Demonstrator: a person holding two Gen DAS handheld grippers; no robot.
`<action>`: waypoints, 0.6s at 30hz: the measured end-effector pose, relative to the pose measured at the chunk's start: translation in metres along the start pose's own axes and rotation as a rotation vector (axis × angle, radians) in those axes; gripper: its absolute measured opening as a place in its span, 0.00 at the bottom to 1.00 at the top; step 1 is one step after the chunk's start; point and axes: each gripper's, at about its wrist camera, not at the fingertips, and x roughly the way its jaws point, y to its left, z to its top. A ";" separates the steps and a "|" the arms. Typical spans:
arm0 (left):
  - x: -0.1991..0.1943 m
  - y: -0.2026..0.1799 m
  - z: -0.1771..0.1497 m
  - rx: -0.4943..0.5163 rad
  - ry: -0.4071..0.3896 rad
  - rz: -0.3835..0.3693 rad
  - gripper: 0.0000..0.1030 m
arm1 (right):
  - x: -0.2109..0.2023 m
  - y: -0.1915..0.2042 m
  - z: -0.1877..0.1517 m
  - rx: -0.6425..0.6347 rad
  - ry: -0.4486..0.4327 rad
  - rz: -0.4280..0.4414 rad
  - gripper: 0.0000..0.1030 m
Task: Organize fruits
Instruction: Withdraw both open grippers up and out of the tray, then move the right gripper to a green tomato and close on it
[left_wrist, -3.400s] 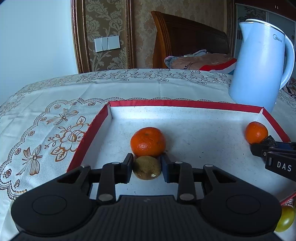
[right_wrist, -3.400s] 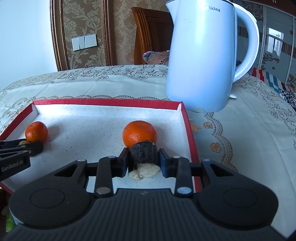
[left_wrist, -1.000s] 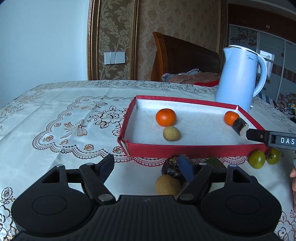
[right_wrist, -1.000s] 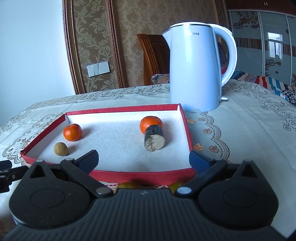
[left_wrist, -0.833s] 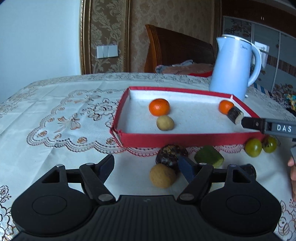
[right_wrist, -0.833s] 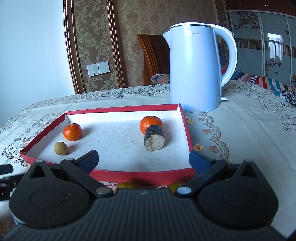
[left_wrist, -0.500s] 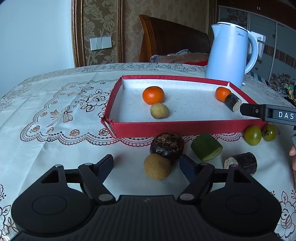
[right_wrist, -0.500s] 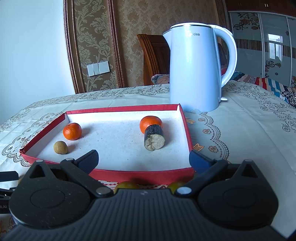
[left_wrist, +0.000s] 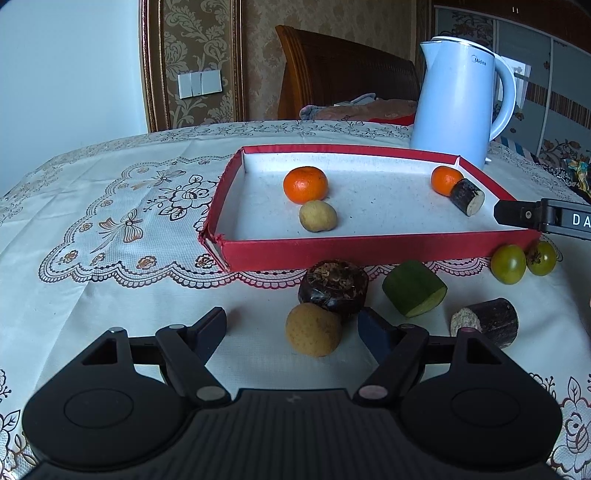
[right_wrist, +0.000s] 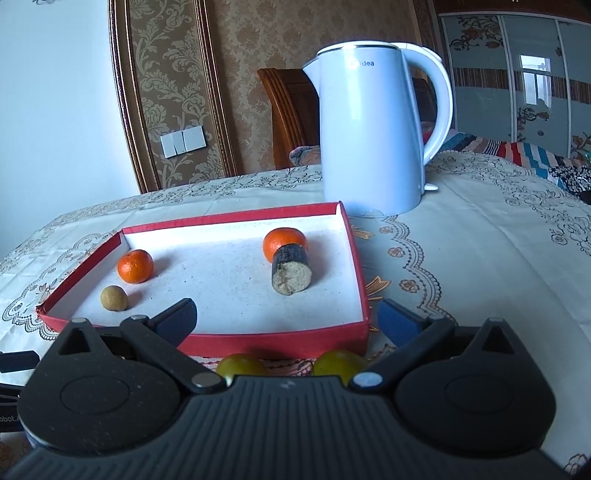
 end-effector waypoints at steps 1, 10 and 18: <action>0.000 0.000 0.000 0.000 0.000 0.000 0.76 | -0.001 -0.001 0.000 0.000 -0.002 0.001 1.00; 0.000 0.000 0.000 0.000 0.000 0.000 0.76 | -0.051 -0.057 -0.021 0.056 0.043 -0.015 1.00; 0.000 -0.001 0.000 0.001 0.000 0.001 0.76 | -0.053 -0.067 -0.028 0.013 0.070 -0.070 0.93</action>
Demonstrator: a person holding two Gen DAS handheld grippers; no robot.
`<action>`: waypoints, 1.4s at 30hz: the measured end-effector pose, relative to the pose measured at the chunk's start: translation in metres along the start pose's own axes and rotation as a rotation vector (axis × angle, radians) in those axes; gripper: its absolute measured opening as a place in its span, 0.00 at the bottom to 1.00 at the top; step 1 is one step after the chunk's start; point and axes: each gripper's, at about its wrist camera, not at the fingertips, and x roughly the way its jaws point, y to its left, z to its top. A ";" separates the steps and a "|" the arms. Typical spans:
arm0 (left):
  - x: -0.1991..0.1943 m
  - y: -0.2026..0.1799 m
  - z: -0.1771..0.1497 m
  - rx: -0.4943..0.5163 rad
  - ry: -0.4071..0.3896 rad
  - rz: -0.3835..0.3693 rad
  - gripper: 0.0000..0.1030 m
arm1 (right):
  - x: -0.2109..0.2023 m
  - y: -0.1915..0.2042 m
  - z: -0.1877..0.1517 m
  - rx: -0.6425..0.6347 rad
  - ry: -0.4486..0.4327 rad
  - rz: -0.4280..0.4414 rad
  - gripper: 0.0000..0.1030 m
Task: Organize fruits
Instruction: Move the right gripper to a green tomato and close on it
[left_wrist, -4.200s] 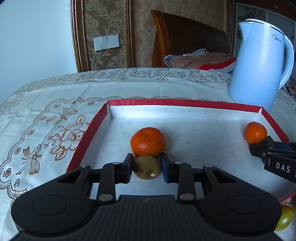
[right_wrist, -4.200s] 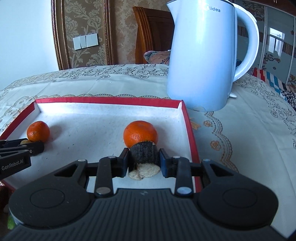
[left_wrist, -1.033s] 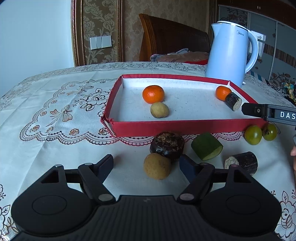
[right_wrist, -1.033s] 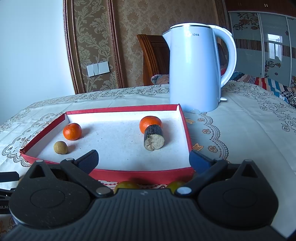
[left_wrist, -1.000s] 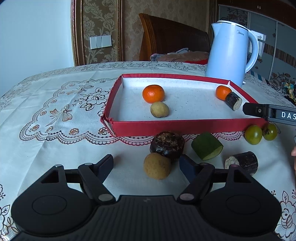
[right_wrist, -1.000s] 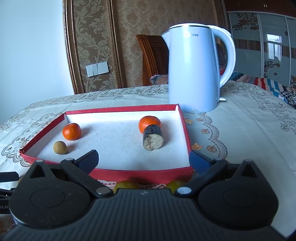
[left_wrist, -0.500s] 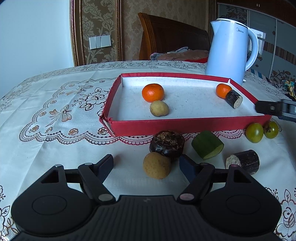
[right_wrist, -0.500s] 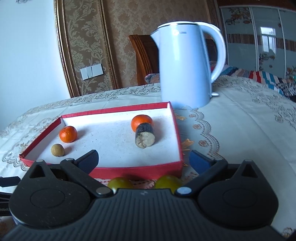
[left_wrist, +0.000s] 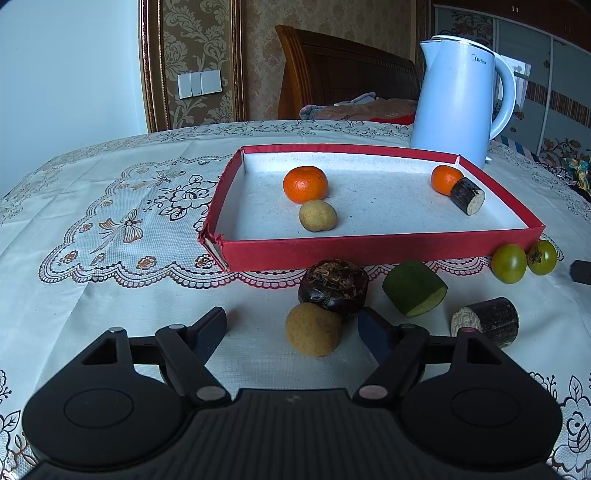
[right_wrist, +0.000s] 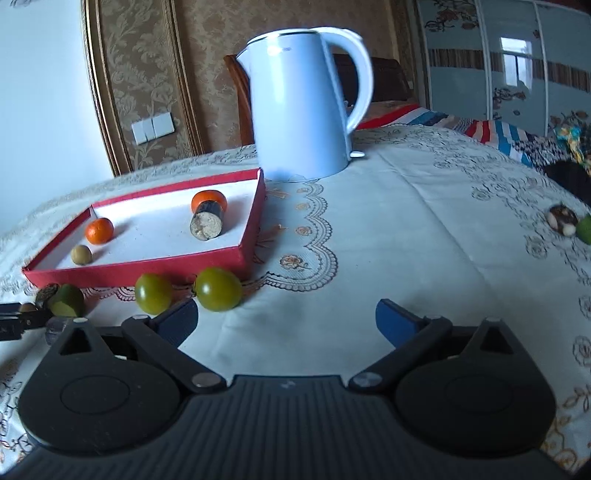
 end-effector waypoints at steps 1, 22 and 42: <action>0.000 0.000 0.000 0.000 0.000 0.000 0.76 | 0.005 0.005 0.001 -0.024 0.011 -0.004 0.92; 0.000 -0.001 0.000 0.003 0.002 0.000 0.78 | 0.049 0.049 0.021 -0.161 0.070 0.007 0.48; -0.001 0.000 0.001 0.008 -0.003 -0.008 0.78 | 0.050 0.049 0.020 -0.166 0.069 0.014 0.31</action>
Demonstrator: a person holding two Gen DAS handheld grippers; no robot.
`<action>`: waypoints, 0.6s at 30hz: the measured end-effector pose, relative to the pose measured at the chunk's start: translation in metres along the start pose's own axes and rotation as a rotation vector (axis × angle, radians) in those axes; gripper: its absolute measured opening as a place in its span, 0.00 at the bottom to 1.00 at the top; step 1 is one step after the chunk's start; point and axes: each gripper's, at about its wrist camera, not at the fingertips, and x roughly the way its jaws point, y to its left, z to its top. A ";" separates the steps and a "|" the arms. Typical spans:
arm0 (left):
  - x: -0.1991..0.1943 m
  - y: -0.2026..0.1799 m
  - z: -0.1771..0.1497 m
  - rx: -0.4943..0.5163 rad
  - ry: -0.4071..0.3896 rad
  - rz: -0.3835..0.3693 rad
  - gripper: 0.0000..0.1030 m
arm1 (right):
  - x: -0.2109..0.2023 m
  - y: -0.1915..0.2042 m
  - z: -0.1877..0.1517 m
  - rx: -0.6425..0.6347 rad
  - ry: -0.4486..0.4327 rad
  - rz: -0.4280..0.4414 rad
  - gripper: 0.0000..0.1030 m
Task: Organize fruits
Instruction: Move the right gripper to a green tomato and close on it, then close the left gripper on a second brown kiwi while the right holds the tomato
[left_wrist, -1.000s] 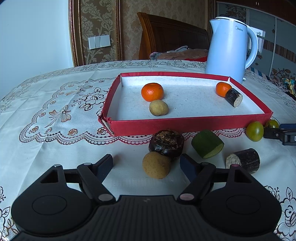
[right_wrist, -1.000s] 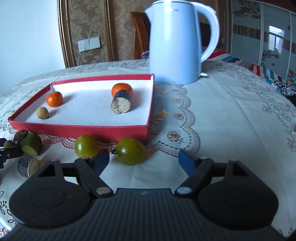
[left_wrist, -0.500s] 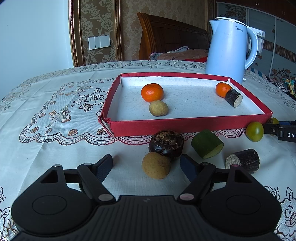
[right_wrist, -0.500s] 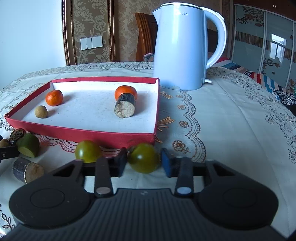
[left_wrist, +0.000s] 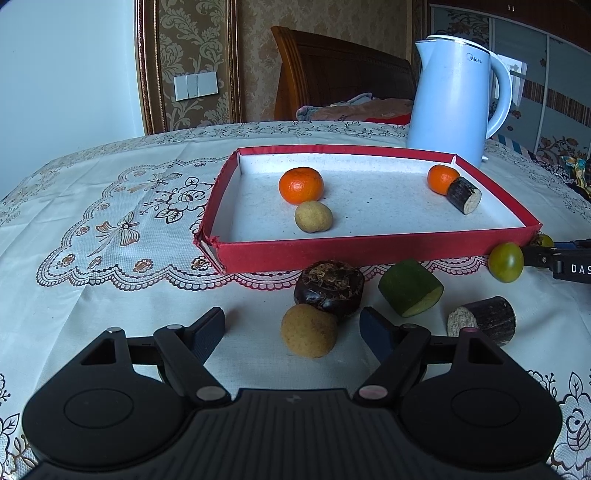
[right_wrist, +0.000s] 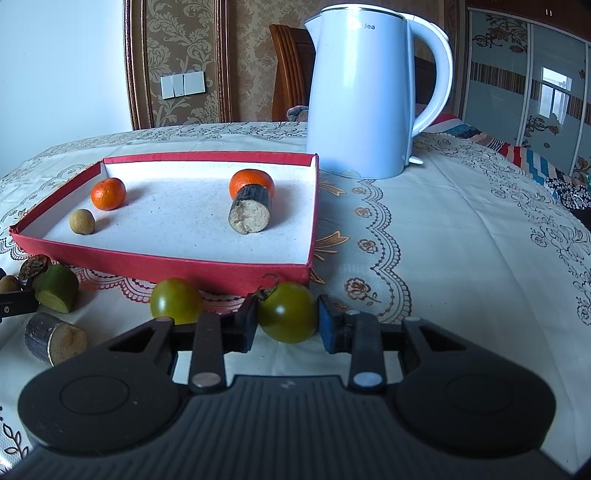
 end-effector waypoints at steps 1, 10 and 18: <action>0.000 -0.001 0.000 0.001 -0.001 0.001 0.78 | 0.000 0.000 0.000 0.000 0.000 0.000 0.31; -0.001 0.000 0.000 -0.003 -0.008 -0.005 0.77 | 0.000 0.000 0.000 0.001 0.000 0.001 0.31; -0.004 -0.004 -0.001 0.011 -0.026 -0.016 0.75 | 0.000 -0.003 -0.001 0.016 -0.002 0.013 0.32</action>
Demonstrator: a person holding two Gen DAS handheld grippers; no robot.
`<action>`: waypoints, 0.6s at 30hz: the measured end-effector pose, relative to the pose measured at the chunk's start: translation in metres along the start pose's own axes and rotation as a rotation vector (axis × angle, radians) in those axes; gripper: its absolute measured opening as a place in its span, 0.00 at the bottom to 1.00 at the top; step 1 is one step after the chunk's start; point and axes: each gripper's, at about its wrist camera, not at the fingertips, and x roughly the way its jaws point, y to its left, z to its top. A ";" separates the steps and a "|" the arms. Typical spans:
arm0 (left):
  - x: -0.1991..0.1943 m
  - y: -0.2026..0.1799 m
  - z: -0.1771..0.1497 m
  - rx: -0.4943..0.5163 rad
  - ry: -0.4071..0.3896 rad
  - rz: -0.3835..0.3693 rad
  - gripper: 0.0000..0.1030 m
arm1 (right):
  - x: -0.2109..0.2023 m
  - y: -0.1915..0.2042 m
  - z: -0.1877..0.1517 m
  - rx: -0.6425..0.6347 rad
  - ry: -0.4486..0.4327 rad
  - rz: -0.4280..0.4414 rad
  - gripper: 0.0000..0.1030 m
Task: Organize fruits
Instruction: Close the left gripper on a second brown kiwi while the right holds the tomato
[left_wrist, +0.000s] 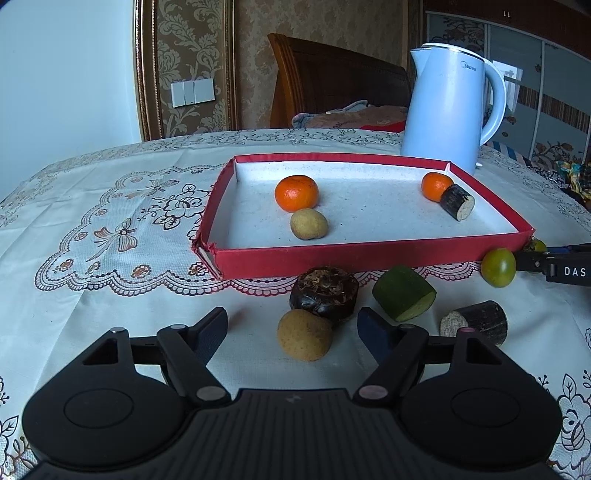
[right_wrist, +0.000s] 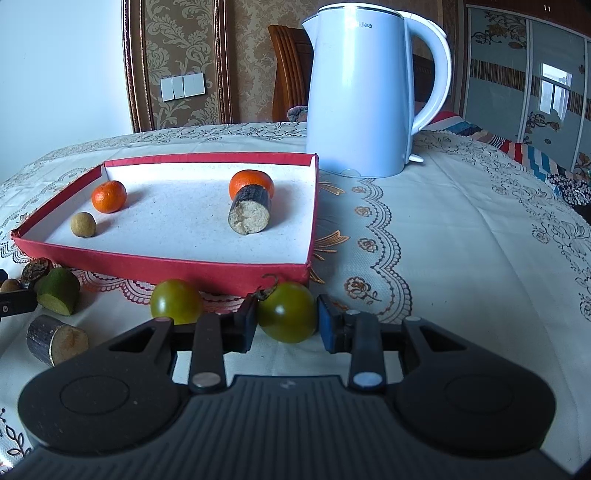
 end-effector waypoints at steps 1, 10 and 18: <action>0.000 -0.001 0.000 0.005 -0.002 -0.001 0.73 | 0.000 0.000 0.000 0.001 0.000 0.003 0.33; -0.001 -0.005 -0.001 0.032 0.003 -0.018 0.38 | 0.000 0.000 0.001 -0.001 0.001 0.003 0.33; -0.004 -0.007 -0.002 0.037 -0.005 -0.013 0.30 | -0.001 0.000 0.001 0.002 -0.003 0.002 0.31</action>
